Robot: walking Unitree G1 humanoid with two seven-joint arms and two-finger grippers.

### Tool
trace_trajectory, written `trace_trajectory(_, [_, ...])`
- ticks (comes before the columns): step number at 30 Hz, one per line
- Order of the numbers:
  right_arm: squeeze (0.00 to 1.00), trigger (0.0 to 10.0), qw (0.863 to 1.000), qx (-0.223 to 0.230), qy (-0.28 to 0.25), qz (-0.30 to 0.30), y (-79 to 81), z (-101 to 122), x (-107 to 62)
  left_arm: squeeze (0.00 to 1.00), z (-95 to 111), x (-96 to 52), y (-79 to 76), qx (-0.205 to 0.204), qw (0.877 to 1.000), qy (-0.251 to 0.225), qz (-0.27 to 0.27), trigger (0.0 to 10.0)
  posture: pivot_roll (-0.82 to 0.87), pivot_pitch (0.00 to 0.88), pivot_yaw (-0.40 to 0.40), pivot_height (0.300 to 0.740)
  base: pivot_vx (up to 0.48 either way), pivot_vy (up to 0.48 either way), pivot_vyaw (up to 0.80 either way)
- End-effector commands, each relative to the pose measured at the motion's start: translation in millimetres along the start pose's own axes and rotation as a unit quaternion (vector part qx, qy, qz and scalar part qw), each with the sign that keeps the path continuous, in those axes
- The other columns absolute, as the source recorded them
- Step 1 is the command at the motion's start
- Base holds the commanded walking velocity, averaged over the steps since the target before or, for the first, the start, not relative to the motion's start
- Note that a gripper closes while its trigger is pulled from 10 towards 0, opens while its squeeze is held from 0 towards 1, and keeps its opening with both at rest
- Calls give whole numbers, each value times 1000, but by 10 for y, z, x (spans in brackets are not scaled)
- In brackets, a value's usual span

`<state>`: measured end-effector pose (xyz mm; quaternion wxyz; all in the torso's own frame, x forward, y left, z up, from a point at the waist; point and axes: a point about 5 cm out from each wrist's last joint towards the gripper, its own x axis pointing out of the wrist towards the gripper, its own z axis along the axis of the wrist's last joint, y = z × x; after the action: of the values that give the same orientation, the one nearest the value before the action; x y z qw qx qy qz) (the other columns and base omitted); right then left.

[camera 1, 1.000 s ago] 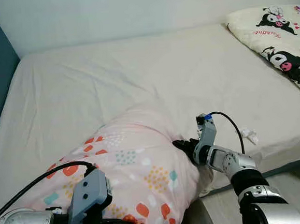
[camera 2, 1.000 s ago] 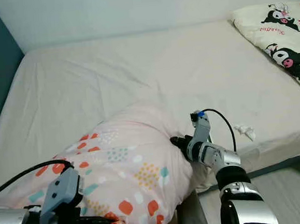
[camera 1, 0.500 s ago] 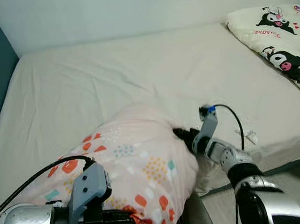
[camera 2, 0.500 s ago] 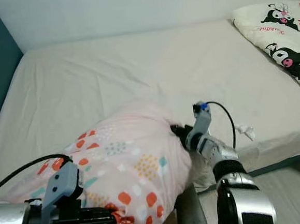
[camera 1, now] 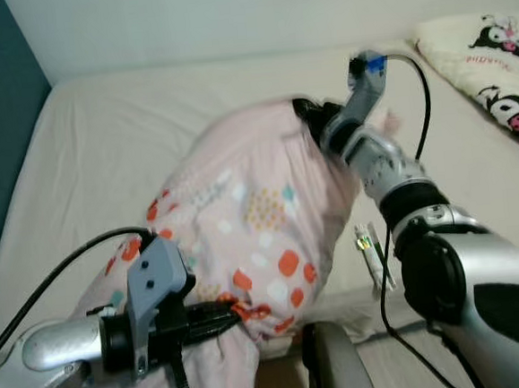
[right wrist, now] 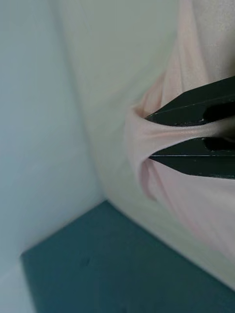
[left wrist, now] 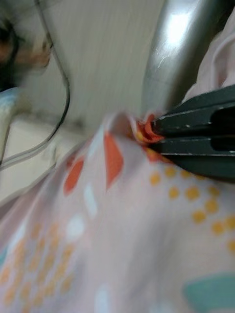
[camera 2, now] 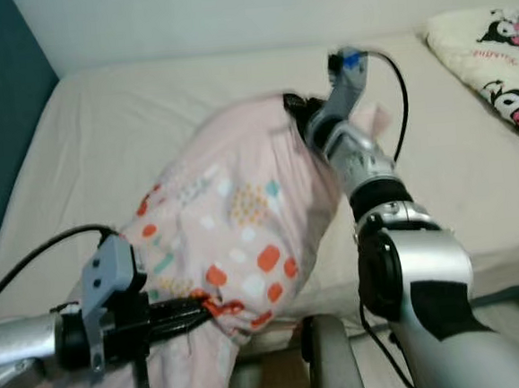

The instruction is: Clean up the room

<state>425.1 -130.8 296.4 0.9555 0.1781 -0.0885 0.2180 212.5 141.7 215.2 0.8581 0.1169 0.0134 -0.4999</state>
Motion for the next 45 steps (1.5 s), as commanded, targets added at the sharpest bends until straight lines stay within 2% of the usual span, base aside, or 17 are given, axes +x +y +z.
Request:
trace_trajectory(1, [0, 0, 999, -7, -34, 8, 69, 144, 45, 0, 28, 37, 80, 12, 999, -9, 44, 0, 94, 156, -68, 546, 0, 0, 0])
trace_trajectory(2, [0, 0, 999, -7, -38, 14, 127, 157, 75, 0, 76, 128, 139, 15, 996, -27, 81, 0, 104, 159, -70, 546, 0, 0, 0])
trace_trajectory(9, [0, 0, 999, -7, -38, 14, 127, 157, 75, 0, 76, 128, 139, 15, 996, -27, 81, 0, 104, 159, -70, 546, 0, 0, 0])
trace_trajectory(11, [0, 0, 999, 2, -43, 28, 273, 130, 137, 0, 170, 402, 293, 13, 978, -61, 201, 0, 156, 192, -79, 546, 0, 0, 0])
trace_trajectory(12, [0, 0, 999, 2, -43, 28, 273, 130, 137, 0, 170, 402, 293, 13, 978, -61, 201, 0, 156, 192, -79, 546, 0, 0, 0])
trace_trajectory(14, [0, 0, 998, 8, -42, 37, 363, 75, 169, 0, 221, 595, 400, 3, 951, -67, 303, 0, 156, 193, -81, 546, 0, 0, 0])
trace_trajectory(17, [0, 0, 999, 8, -35, 32, 347, 13, 157, 0, 203, 633, 434, -30, 938, -65, 338, 0, 152, 198, -79, 546, 0, 0, 0])
trace_trajectory(18, [0, 0, 999, -1, -25, 23, 308, -37, 139, 0, 178, 700, 360, -67, 948, -67, 303, 0, 137, 199, -72, 546, 0, 0, 0])
trace_trajectory(19, [0, 2706, 1000, -22, -9, 11, 254, -102, 112, 196, 149, 764, 260, -93, 959, -64, 260, 1373, 131, 199, -68, 546, 0, 0, 0])
trace_trajectory(22, [0, 2706, 999, -37, 2, 3, 218, -145, 93, 196, 131, 804, 188, -108, 966, -62, 228, 1373, 128, 200, -67, 546, 0, 0, 0])
trace_trajectory(23, [24, 10000, 998, -61, 21, -11, 141, -233, 48, 1000, 72, 854, 55, -120, 977, -39, 172, 10000, 114, 196, -55, 546, 0, 0, 0])
trace_trajectory(24, [24, 10000, 998, -61, 21, -11, 141, -233, 48, 1000, 72, 854, 55, -120, 977, -39, 172, 10000, 114, 196, -55, 546, 0, 0, 0])
trace_trajectory(26, [1000, 10000, 992, -104, 56, -38, -14, -390, -52, 1000, -30, 871, -209, -131, 989, 9, 61, 10000, 104, 191, -51, 546, 0, 0, 0])
trace_trajectory(32, [1000, 10000, 970, -193, 80, -123, -395, -500, -292, 1000, -29, 719, -469, -117, 988, 45, -86, 10000, 68, 171, -32, 546, 0, 0, 0])
trace_trajectory(35, [1000, 10000, 970, -193, 80, -123, -395, -500, -292, 1000, -29, 719, -469, -117, 988, 45, -86, 10000, 68, 171, -32, 546, 0, 0, 0])
trace_trajectory(42, [1000, 10000, 953, -219, 66, -199, -713, -507, -537, 1000, 71, 576, -434, -85, 986, 37, -139, 10000, 36, 149, -24, 546, 0, 0, 0])
trace_trajectory(45, [1000, 10000, 958, -173, 58, -223, -810, -597, -655, 1000, 162, 533, -268, -66, 991, 6, -114, 10000, 22, 141, -23, 546, 0, 0, 0])
